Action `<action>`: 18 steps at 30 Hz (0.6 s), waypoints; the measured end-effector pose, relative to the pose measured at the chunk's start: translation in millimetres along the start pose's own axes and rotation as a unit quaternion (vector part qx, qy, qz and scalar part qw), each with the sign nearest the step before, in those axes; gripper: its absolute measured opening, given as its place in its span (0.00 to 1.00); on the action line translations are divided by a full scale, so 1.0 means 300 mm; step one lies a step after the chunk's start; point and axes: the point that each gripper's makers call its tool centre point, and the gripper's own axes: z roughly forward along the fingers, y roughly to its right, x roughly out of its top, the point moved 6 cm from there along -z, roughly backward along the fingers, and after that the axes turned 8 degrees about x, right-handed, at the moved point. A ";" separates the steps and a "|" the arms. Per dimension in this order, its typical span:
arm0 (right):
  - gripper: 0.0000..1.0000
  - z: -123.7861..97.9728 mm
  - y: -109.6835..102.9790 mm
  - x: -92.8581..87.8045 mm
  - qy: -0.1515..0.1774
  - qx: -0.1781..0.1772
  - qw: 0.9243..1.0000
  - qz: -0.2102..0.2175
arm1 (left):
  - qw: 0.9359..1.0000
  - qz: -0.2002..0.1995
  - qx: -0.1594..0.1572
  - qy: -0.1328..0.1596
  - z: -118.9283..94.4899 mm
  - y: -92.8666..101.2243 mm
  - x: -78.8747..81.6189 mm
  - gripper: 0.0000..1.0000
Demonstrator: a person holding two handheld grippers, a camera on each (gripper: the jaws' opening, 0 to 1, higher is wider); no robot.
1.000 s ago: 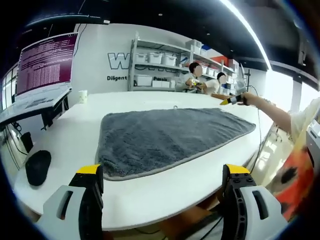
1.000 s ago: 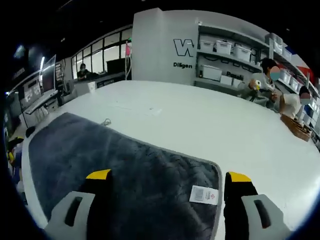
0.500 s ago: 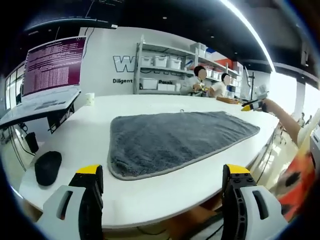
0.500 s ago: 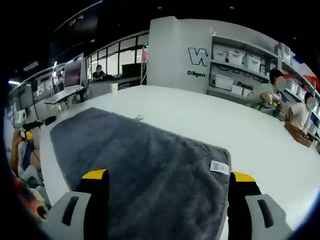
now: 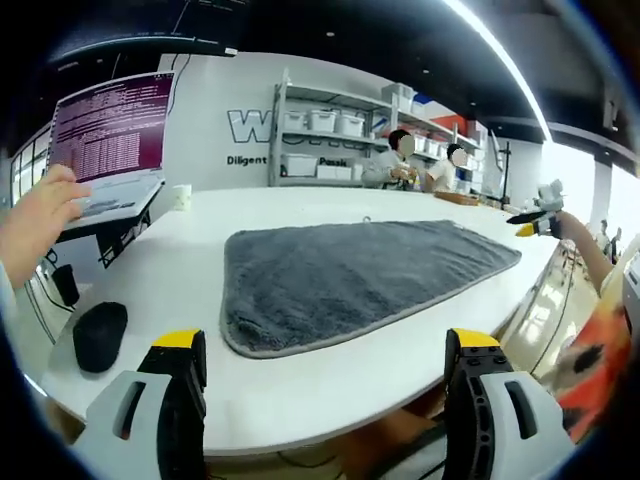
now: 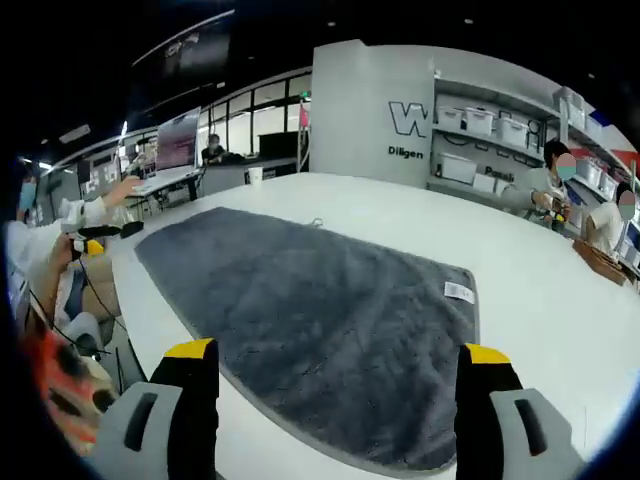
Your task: Open the folded towel by lifting each exposed corner and separating the folded layers until the towel lies flat within the target outline without major curled edges
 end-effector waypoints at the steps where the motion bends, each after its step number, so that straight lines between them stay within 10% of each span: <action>1: 0.99 -0.005 -0.014 -0.011 0.001 0.003 1.000 0.001 | 1.000 0.000 0.000 -0.001 0.002 0.000 0.000 0.97; 18: 0.99 0.037 -0.120 -0.096 -0.034 0.049 0.998 -0.017 | 1.000 -0.003 -0.020 -0.007 0.047 0.048 0.012 0.96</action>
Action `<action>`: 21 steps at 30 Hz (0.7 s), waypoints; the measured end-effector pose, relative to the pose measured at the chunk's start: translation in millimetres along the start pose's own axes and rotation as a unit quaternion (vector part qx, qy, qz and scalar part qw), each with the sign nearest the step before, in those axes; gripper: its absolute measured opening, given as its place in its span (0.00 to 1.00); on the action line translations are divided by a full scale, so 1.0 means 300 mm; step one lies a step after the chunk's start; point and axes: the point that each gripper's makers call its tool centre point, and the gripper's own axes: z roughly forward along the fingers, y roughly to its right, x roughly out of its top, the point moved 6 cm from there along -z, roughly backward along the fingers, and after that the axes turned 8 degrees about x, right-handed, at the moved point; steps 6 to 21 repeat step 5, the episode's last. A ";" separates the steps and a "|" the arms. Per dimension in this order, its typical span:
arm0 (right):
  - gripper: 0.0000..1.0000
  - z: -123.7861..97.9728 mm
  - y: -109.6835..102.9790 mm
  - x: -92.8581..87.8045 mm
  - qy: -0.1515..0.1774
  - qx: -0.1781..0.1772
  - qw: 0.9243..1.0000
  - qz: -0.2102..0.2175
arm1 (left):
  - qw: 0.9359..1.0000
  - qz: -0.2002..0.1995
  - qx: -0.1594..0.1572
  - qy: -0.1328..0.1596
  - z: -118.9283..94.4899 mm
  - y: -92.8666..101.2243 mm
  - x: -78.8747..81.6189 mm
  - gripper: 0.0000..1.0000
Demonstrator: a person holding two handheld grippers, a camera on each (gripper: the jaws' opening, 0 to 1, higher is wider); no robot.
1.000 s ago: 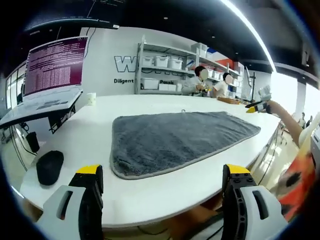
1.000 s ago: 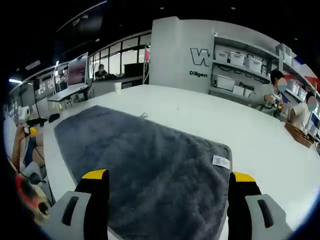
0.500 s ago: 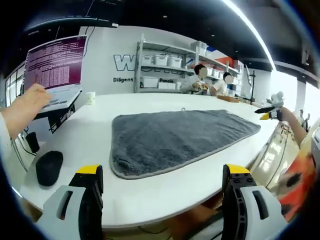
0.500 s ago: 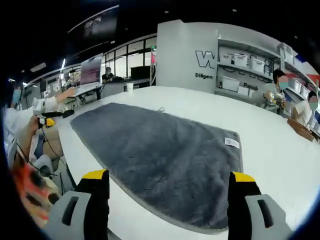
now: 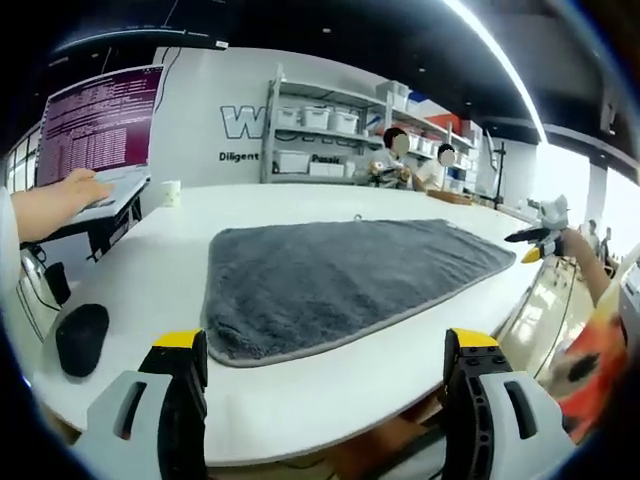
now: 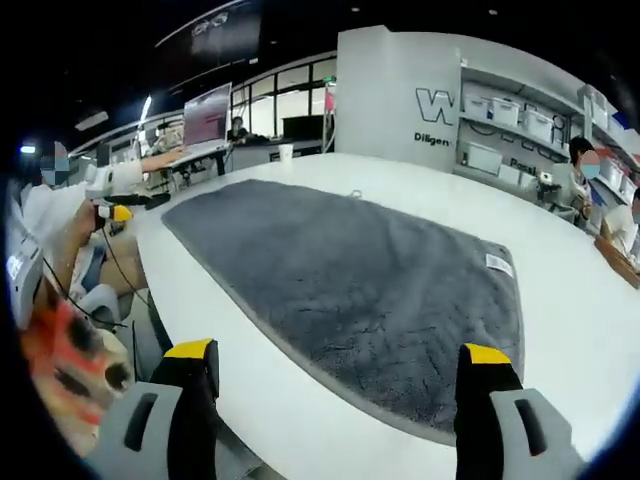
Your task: Open the folded towel by lifting each exposed corner and separating the folded layers until the towel lies flat within the target outline without major curled edges
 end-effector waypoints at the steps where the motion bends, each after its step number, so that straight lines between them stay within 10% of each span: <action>1: 0.99 0.002 0.000 0.004 0.004 0.002 1.000 0.000 | 1.000 0.000 0.000 -0.001 0.001 0.002 0.001 0.96; 21: 0.99 0.015 -0.005 0.018 0.015 0.006 1.000 0.002 | 1.000 -0.003 0.000 0.001 0.005 0.003 0.006 0.96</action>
